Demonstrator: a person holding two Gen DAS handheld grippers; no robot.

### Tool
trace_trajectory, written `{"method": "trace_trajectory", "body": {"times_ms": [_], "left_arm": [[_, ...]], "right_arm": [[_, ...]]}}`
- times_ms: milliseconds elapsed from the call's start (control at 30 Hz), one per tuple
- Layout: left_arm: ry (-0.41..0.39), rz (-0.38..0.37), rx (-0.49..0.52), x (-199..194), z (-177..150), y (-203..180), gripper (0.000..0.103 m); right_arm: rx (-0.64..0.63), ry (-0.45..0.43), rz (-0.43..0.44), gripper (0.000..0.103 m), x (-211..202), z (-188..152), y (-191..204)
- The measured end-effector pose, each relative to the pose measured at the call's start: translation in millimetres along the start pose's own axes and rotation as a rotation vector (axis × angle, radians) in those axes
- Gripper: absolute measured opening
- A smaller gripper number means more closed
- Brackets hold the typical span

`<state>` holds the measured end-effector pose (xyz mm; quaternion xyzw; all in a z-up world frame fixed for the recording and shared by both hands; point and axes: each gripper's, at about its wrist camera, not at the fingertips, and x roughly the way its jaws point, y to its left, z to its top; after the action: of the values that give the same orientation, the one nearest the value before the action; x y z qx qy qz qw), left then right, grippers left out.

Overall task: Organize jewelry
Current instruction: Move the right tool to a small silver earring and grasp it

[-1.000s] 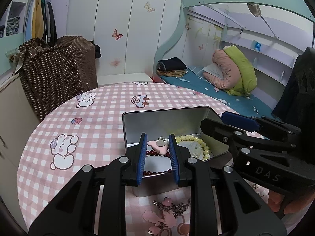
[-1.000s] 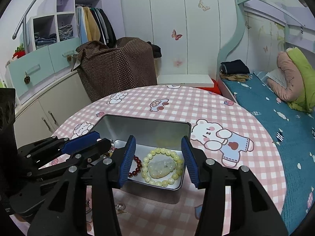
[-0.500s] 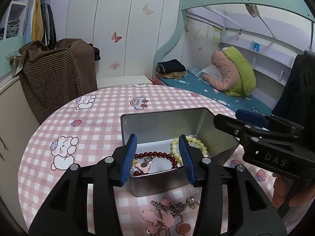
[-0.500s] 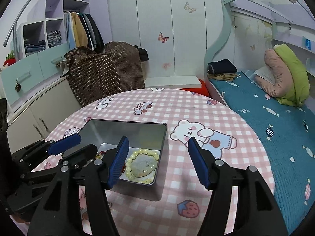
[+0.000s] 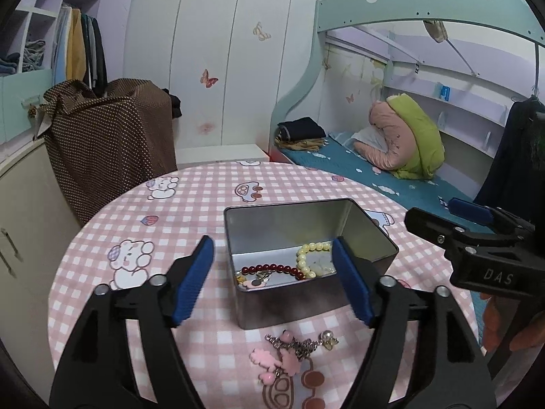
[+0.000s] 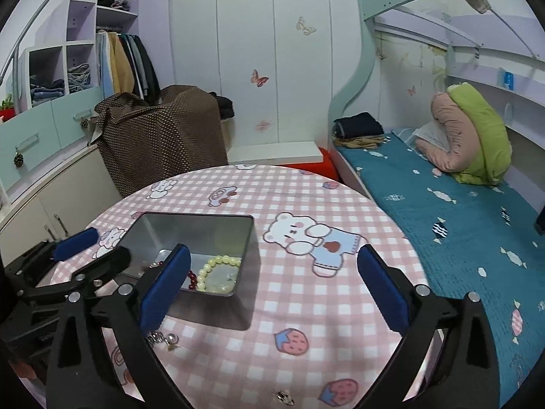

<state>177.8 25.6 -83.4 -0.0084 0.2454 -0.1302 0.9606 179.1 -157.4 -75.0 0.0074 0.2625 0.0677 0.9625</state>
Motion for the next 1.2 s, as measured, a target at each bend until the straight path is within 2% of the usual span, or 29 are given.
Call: {"method": "trace_trajectory", "body": {"times_ms": [133,267,433,600,733,833,967,1033,1133,1200], "left_arm": [[-0.002,0.020,-0.006,-10.7,-6.4,3.3,0.088],[0.014,0.039,-0.017,-18.4,-15.2,9.2,0.089],[0.038,0.064,-0.040,-26.9,-28.2,18.0,0.091],[0.061,0.087,-0.060,-32.0,-38.5,23.1,0.093],[0.027,0.121,-0.072,-40.9,-48.8,21.9,0.093],[-0.015,0.077,-0.054,-48.9,-55.7,17.5,0.093],[-0.031,0.109,-0.027,-53.7,-61.8,5.5,0.093],[-0.032,0.099,-0.026,-54.3,-65.1,0.0,0.093],[-0.051,0.084,-0.004,-55.7,-70.5,-11.0,0.093],[-0.056,0.077,0.013,-55.5,-72.7,-16.3,0.093]], "right_arm": [[0.013,0.024,-0.028,0.095,-5.1,-8.6,-6.6],[0.022,0.066,-0.066,0.095,-8.2,-20.0,-17.4],[0.011,0.076,-0.098,0.095,-18.2,-36.4,-24.8],[-0.013,0.031,-0.082,0.095,-31.7,-57.1,-25.5],[-0.021,-0.024,-0.021,0.095,-45.2,-79.2,-24.2],[-0.028,-0.049,-0.020,0.095,-50.6,-90.9,-20.2],[-0.064,-0.051,-0.028,0.095,-50.1,-106.5,-14.5],[-0.073,-0.021,-0.012,0.077,-44.2,-111.8,-13.6],[-0.076,0.024,0.030,0.057,-35.7,-119.3,-11.3],[-0.086,0.026,0.032,0.049,-34.4,-123.4,-10.0]]}}
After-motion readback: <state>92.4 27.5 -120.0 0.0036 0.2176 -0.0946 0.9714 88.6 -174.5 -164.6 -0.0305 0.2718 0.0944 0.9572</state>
